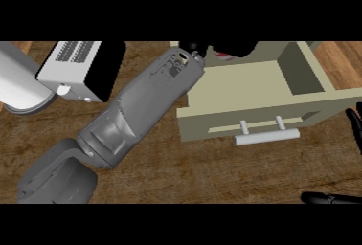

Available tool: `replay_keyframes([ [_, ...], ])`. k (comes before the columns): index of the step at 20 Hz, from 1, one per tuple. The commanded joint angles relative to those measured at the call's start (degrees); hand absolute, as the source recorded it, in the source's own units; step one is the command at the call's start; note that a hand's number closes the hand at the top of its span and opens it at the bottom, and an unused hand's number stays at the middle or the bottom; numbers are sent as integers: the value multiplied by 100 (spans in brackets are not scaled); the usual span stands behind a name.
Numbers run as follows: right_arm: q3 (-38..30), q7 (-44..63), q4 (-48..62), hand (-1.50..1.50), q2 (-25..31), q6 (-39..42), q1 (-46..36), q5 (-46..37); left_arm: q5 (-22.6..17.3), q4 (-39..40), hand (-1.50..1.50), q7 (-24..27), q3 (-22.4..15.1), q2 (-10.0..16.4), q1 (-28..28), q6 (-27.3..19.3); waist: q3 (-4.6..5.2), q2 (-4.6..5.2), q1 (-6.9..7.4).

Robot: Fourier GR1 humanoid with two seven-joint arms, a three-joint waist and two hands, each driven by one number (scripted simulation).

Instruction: Pick up the can, place it into the drawer and close the drawer

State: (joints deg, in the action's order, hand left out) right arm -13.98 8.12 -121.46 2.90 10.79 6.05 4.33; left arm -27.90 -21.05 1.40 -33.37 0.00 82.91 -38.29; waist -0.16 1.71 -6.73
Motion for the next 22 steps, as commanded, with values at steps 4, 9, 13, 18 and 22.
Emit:
replay_keyframes([
  [4,170,-4,54,-150,-24,16,-31,-150,-240,1,-150,7,-271,0,-142,-347,-2,18,-84],
  [9,295,125,-354,-150,-158,-88,123,-222,-362,-32,-150,156,-341,0,-254,-655,4,-23,-29],
  [13,128,-36,-300,-150,40,10,-29,-169,-521,-33,-150,251,-328,0,-208,-732,3,-1,-65],
  [18,60,-484,-456,-150,436,101,88,-947,-776,-14,-150,425,-166,0,-255,-742,5,16,-81],
  [22,243,-479,-665,-150,665,147,-79,-1392,-972,-208,-150,347,-236,0,-166,-730,8,-15,-9],
])
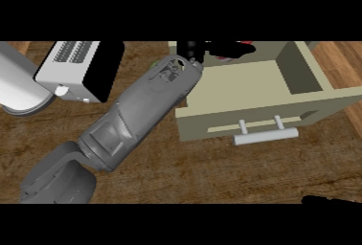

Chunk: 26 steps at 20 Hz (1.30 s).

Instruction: Pick up the can, place it into the drawer and close the drawer

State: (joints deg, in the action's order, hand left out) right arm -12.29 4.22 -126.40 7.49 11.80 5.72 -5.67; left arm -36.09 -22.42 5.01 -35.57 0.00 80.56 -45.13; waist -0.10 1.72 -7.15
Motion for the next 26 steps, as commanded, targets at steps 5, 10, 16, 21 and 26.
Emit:
replay_keyframes([
  [5,266,-282,-52,-150,437,13,-401,-1026,-400,-165,-150,262,124,0,143,-196,3,-17,142],
  [10,604,-338,278,-150,694,-102,-582,-2166,-574,-358,-150,248,13,0,119,-431,3,-46,270],
  [16,1310,-480,870,-150,746,-505,-778,-3741,-459,-299,-150,110,-40,0,263,-301,5,-106,530],
  [21,2055,-125,1492,-150,544,-821,-982,-4991,-357,-399,-150,-136,130,95,330,-104,13,-165,759],
  [26,1922,-498,2901,-150,450,-1592,-1301,-5521,-162,-811,-150,-523,72,504,205,-145,7,-191,860],
])
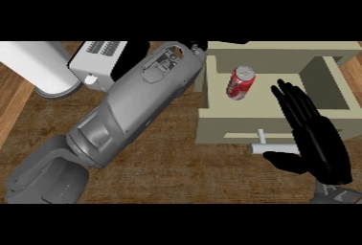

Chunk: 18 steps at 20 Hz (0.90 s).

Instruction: Pick up the can, place it into the drawer and close the drawer

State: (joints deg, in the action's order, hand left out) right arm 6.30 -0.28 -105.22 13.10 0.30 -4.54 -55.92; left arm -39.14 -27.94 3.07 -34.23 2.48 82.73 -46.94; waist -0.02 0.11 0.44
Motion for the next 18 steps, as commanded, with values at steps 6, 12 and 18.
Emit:
replay_keyframes([
  [6,-49,-322,2127,-150,-565,-1383,-740,-634,398,-957,-150,-829,-99,793,-301,101,-3,-24,93],
  [12,-573,-680,3714,-150,-467,-2051,-1465,-689,513,-1791,-150,-930,-123,1181,-955,71,-6,-9,264],
  [18,-680,-494,4350,-150,-463,-2416,-1787,-1156,609,-2642,-150,-1387,-259,1635,-1397,89,-1,-36,337],
])
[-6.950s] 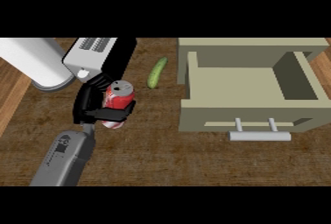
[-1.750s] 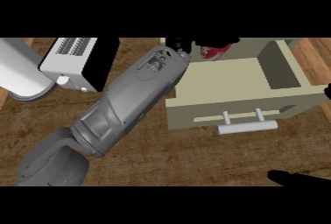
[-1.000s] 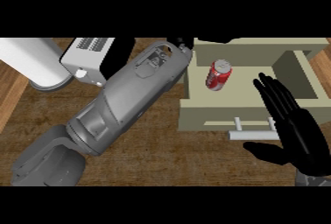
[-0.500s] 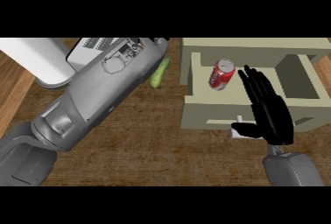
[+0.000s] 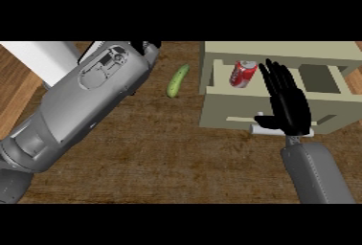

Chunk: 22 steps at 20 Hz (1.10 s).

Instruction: Pick up the can, place it into the drawer and close the drawer

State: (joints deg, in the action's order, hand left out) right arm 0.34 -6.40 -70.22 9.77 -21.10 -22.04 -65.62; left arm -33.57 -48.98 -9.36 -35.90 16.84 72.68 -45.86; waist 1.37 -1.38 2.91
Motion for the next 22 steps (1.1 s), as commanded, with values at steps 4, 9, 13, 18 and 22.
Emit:
replay_keyframes([
  [4,-285,-55,1473,-150,-158,-737,-497,-203,166,-760,-150,-470,-144,235,-382,-231,-147,137,56],
  [9,-604,17,2423,-150,-141,-1114,-1412,-300,178,-1026,-150,-491,-20,638,-661,64,-147,195,93],
  [13,-801,-28,3211,-150,-151,-1623,-1931,-393,249,-1298,-150,-531,-6,852,-894,137,-148,230,149],
  [18,-1128,-20,4038,-150,17,-1958,-2633,-370,262,-1790,-150,-701,11,1101,-1334,178,-150,251,191],
  [22,-1197,118,4663,-150,4,-2156,-3197,-512,393,-2393,-150,-641,-33,1171,-1658,85,-149,256,285],
])
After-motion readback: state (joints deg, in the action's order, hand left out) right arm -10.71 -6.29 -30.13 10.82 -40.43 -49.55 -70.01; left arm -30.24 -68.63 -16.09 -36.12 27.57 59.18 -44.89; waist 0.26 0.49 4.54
